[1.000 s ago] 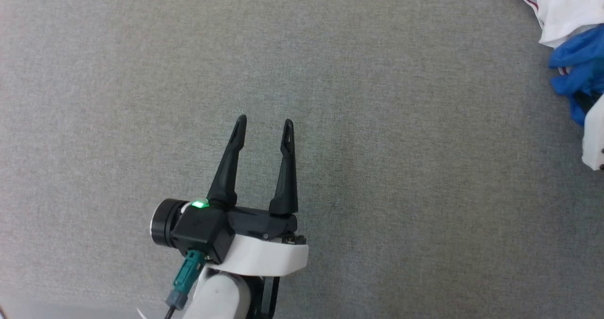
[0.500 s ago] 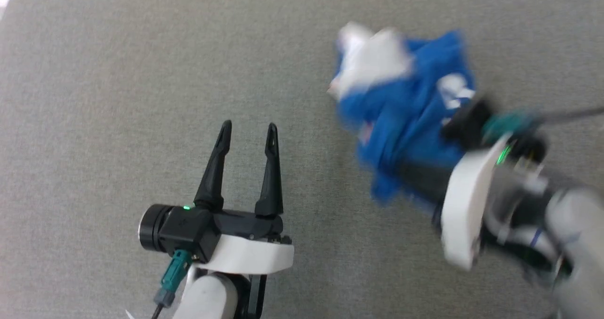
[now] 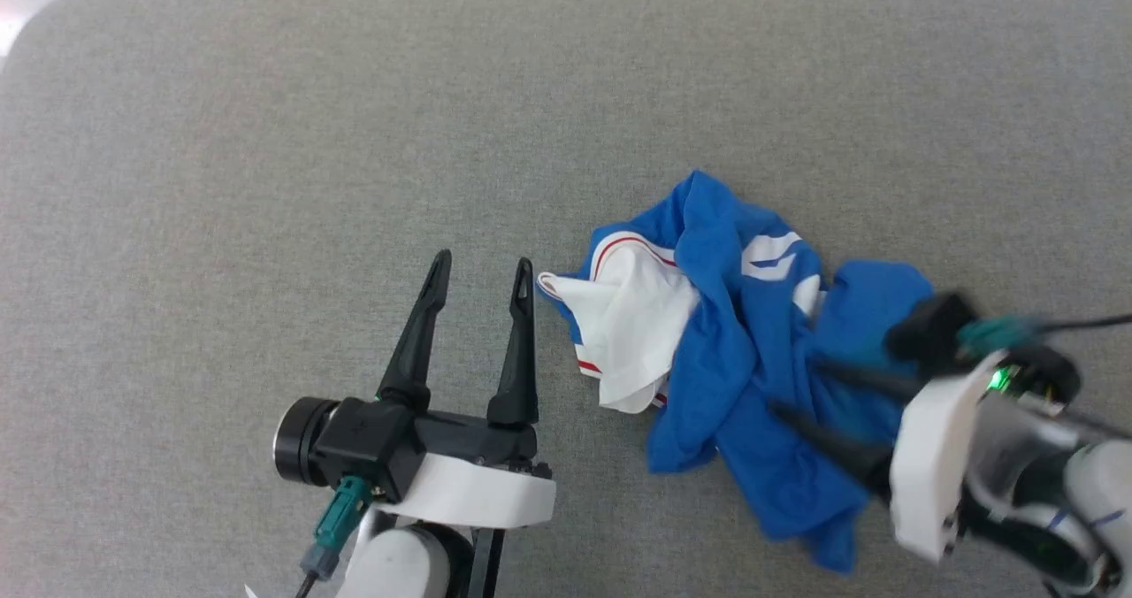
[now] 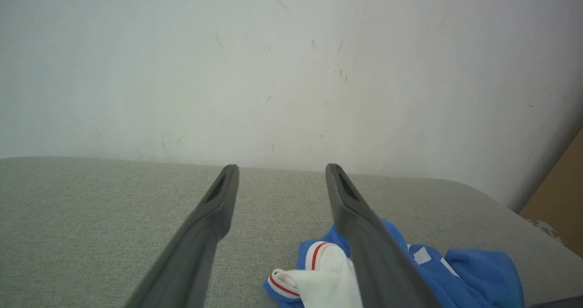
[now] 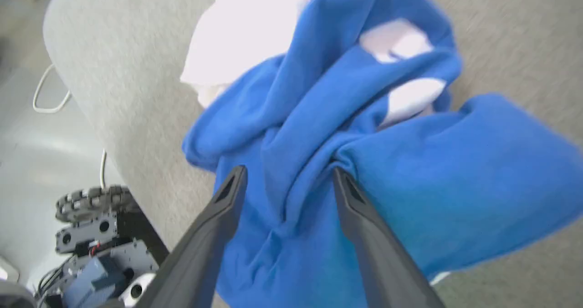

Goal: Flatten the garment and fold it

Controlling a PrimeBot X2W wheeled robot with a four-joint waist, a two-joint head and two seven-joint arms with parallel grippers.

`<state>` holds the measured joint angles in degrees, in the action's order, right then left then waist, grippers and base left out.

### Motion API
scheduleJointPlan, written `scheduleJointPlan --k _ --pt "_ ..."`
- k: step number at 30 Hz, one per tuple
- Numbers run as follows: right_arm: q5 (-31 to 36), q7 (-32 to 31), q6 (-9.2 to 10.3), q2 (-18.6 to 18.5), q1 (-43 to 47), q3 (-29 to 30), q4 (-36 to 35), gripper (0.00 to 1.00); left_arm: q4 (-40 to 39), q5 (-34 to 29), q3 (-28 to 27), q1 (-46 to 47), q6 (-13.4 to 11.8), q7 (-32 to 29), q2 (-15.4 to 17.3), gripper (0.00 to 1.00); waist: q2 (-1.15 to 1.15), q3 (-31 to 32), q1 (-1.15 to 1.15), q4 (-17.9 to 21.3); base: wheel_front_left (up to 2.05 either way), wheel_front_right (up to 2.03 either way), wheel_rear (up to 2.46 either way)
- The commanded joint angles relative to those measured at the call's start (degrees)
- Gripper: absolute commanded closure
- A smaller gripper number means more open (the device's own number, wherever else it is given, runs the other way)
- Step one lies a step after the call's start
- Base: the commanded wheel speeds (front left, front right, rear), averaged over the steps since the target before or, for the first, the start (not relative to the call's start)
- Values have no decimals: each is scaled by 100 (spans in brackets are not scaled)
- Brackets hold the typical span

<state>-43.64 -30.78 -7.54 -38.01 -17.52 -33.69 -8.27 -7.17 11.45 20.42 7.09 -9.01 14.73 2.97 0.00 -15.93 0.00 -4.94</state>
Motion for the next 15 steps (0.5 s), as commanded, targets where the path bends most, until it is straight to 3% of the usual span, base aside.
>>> scheduleJointPlan --k 1,5,7,11,15 --pt "-107 200 5 151 36 267 -77 0 15 10 -7 -55 51 27 -7 0 0 50 0 12 0 0 0" --pt "-379 934 5 698 420 1580 -426 0 -24 -4 -12 -96 53 27 -7 0 0 86 0 6 0 0 0" --pt "-157 1554 5 1118 700 2487 -642 0 -74 -36 -7 -136 44 27 -7 0 0 69 0 5 0 0 0" --pt "1003 2811 5 2053 1385 3955 -1103 0 -241 -138 -9 -225 13 27 -8 0 0 -4 0 64 0 0 0" --pt "1918 3624 5 2981 2032 4670 -1160 0 -343 -367 -35 -332 -49 27 45 0 0 -89 0 214 0 0 0"
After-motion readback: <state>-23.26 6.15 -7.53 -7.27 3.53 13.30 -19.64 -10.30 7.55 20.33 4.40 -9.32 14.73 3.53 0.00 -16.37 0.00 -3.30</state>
